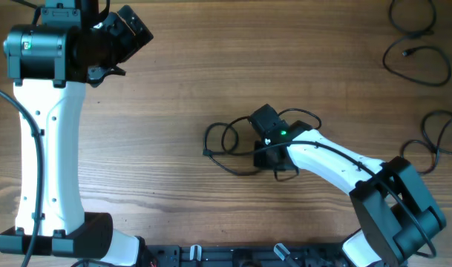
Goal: Untangle cables
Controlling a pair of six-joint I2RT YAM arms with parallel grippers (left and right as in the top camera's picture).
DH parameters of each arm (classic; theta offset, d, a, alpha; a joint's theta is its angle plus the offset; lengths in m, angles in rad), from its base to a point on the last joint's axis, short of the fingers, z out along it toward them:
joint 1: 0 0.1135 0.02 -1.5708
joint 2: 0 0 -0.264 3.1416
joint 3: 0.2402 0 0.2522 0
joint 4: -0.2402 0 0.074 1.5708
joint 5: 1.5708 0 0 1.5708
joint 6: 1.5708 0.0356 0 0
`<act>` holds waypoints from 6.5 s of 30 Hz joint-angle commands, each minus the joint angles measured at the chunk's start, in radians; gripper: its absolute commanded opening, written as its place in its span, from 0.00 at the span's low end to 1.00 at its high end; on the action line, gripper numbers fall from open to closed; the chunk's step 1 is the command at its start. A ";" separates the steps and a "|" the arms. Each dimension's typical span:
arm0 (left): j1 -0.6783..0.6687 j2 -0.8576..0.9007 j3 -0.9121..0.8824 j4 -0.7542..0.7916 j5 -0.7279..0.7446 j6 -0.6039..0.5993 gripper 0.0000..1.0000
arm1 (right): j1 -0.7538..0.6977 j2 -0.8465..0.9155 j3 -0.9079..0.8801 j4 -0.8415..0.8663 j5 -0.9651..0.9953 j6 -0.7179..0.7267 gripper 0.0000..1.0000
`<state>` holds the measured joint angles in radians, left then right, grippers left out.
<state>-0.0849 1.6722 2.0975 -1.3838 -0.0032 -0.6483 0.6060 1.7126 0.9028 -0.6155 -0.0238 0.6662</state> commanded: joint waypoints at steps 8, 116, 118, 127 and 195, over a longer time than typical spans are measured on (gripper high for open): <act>0.004 0.012 -0.003 0.002 -0.017 0.013 1.00 | -0.002 0.076 -0.027 0.065 0.093 -0.039 0.04; 0.004 0.012 -0.003 -0.005 -0.017 0.012 1.00 | -0.602 -1.537 -0.592 0.473 -0.199 -0.562 1.00; 0.004 0.012 -0.003 -0.005 -0.017 0.012 1.00 | -0.568 -1.557 -0.641 0.543 -0.121 -0.562 1.00; 0.004 0.012 -0.003 -0.005 -0.017 0.012 1.00 | -0.547 -1.643 -0.848 0.682 -0.089 -0.528 1.00; -0.088 -1.075 -1.764 1.551 0.037 0.592 1.00 | -0.547 -1.695 -0.898 0.623 -0.103 -0.499 1.00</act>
<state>-0.2096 0.7063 0.4274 0.1547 0.0113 -0.1165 0.0517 0.0326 0.0067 0.0048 -0.1299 0.1570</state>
